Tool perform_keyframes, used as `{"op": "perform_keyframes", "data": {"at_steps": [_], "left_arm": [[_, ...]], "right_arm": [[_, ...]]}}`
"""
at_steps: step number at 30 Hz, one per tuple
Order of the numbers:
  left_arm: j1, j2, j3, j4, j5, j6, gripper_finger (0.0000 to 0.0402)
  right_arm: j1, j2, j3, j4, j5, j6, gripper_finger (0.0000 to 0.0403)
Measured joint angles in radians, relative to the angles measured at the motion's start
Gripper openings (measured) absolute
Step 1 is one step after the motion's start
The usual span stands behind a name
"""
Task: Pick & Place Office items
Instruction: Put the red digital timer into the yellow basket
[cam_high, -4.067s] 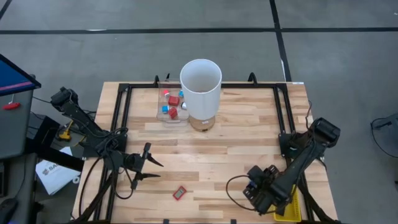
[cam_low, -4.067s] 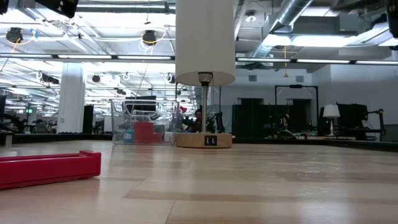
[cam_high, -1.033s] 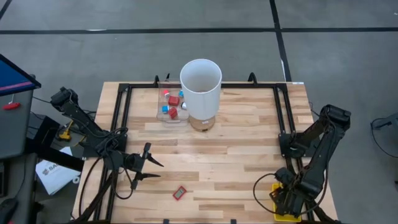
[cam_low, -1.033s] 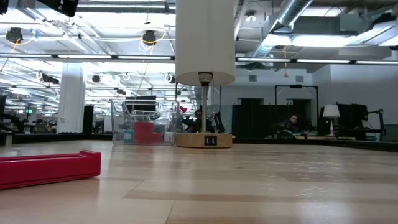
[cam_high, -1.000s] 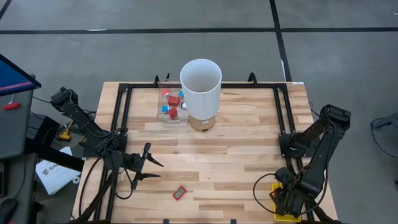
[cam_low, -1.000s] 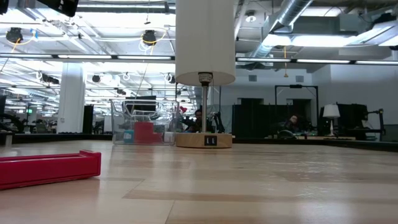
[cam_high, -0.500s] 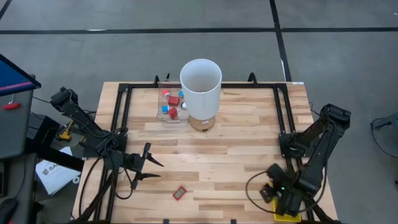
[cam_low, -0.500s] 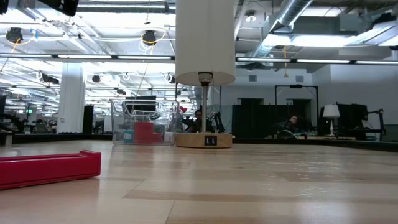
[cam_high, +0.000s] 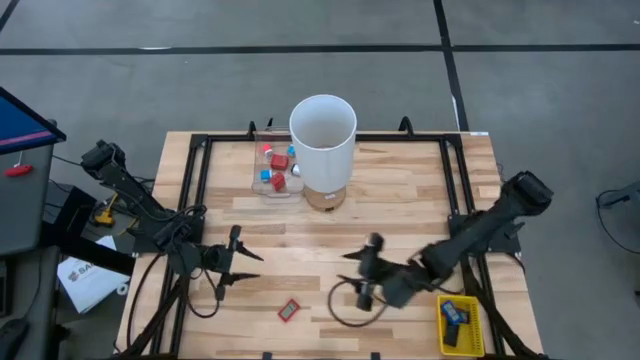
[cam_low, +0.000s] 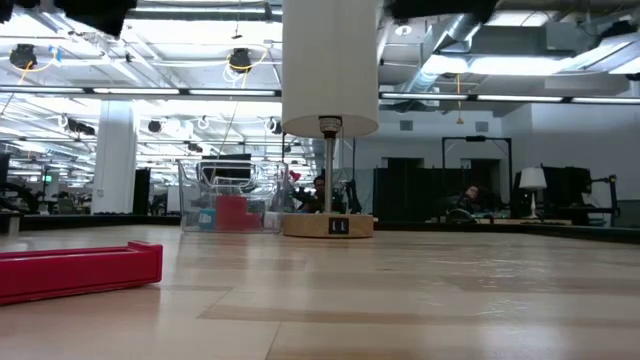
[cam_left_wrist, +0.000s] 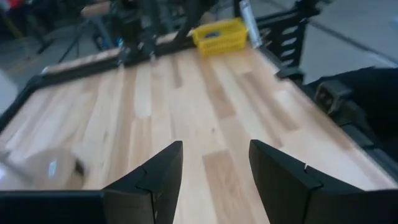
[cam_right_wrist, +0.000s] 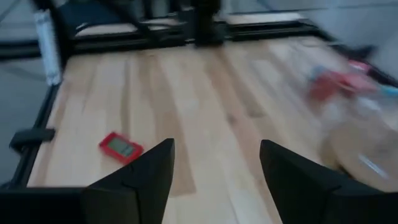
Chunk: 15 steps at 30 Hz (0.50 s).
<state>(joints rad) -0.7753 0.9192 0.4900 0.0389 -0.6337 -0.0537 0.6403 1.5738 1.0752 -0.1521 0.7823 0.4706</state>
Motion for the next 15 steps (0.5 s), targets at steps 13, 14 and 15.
{"op": "perform_keyframes", "data": {"at_steps": [13, 14, 15], "left_arm": [[0.018, 0.224, 0.0, -0.078, 0.077, -0.563, 0.019], [0.007, 0.266, 0.003, -0.044, 0.085, -0.579, 0.0192], [-0.007, 0.308, 0.015, -0.024, 0.082, -0.59, 0.0194]], "right_arm": [[-0.054, 0.01, -0.002, 0.012, -0.14, 0.015, 0.0215], [-0.045, 0.01, -0.002, 0.007, -0.126, 0.021, 0.0215], [-0.036, 0.01, -0.002, 0.003, -0.108, 0.025, 0.0215]]}}
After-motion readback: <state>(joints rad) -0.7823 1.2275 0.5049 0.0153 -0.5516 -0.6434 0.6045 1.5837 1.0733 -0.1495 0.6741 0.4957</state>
